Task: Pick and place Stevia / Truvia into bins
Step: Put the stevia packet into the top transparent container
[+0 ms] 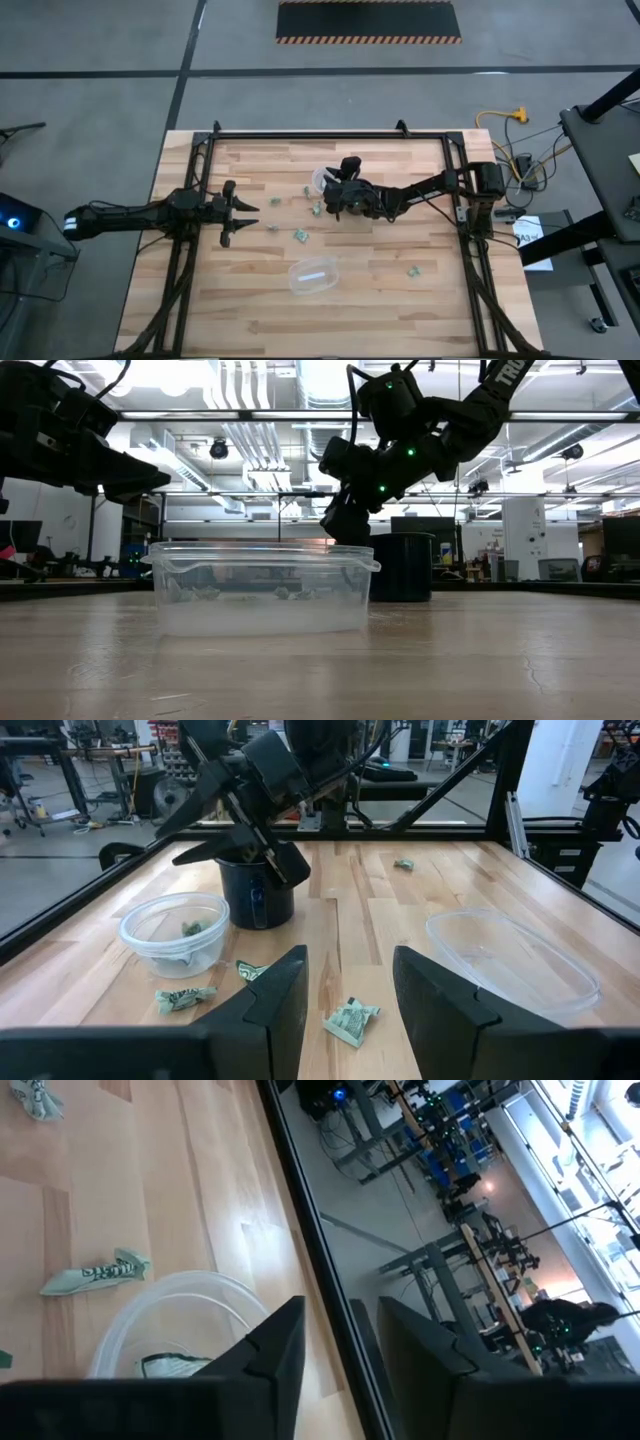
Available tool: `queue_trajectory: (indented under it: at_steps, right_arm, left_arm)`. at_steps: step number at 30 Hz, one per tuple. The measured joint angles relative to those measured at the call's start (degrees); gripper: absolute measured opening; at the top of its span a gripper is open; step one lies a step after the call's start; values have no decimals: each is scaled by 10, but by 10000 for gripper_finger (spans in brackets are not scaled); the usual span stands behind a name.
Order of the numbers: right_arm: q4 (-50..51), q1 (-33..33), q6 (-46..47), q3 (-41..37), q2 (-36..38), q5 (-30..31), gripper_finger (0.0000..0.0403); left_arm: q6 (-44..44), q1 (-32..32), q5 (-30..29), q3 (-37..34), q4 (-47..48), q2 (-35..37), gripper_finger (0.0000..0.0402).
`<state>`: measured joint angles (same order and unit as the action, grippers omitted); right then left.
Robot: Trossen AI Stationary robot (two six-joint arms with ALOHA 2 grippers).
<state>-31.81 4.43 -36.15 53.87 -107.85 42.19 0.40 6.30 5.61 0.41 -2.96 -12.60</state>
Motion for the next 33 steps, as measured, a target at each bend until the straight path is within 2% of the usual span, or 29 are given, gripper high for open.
queue_trajectory:
  at_steps: [8, 24, 33]
  right_arm:
    - [0, -1, -17, 0, 0, 30, 136]
    - [0, -31, -24, 2, 9, 27, 130]
    - [12, -56, -24, 2, 41, 21, 123]
  left_arm:
    - [0, 0, 0, 0, 0, 0, 132]
    - [0, 0, 0, 0, 0, 0, 132]
    - [0, 0, 0, 0, 0, 0, 132]
